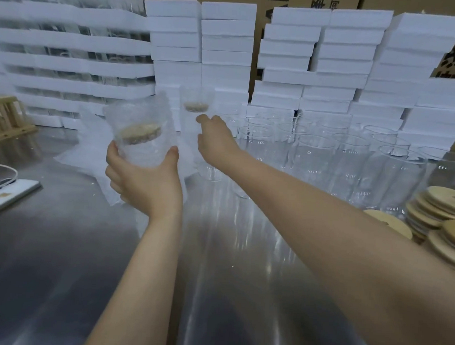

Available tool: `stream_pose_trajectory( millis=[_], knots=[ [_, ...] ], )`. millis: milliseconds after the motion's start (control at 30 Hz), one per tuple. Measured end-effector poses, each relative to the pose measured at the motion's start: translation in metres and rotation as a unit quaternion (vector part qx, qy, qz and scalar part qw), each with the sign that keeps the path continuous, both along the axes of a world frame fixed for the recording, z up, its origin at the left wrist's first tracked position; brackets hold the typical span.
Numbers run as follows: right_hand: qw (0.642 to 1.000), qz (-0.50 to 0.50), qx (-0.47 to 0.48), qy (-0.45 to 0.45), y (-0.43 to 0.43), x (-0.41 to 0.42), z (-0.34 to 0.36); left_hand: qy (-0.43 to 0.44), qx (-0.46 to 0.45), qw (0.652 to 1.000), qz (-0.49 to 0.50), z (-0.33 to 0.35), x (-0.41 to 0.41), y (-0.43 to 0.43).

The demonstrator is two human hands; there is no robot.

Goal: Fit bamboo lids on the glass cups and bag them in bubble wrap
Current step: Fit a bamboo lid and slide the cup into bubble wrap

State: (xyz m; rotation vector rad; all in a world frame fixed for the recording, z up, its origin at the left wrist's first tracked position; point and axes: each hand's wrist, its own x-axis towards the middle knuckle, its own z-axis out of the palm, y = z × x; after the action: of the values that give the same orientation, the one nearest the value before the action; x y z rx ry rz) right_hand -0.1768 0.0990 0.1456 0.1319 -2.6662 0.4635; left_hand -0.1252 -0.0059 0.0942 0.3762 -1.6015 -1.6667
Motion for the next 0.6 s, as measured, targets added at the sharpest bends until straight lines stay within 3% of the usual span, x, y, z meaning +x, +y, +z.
stream_pose_trajectory(
  millis=[200, 367, 433, 600],
  knots=[
    [0.998, 0.051, -0.013, 0.041, -0.003, 0.055, 0.002, 0.001, -0.023, 0.998, 0.060, 0.004, 0.007, -0.001],
    [0.997, 0.067, -0.006, 0.048, 0.010, 0.133, 0.005, 0.008, -0.041, 0.998, 0.051, 0.003, 0.010, 0.001],
    [0.997, 0.058, 0.003, 0.045, 0.022, 0.165, 0.004, 0.024, -0.045, 0.999, 0.014, 0.001, 0.012, 0.009],
    [0.999, -0.022, 0.006, 0.048, 0.066, 0.211, 0.004, 0.071, 0.049, 0.982, -0.167, -0.010, 0.015, 0.034]
  ],
)
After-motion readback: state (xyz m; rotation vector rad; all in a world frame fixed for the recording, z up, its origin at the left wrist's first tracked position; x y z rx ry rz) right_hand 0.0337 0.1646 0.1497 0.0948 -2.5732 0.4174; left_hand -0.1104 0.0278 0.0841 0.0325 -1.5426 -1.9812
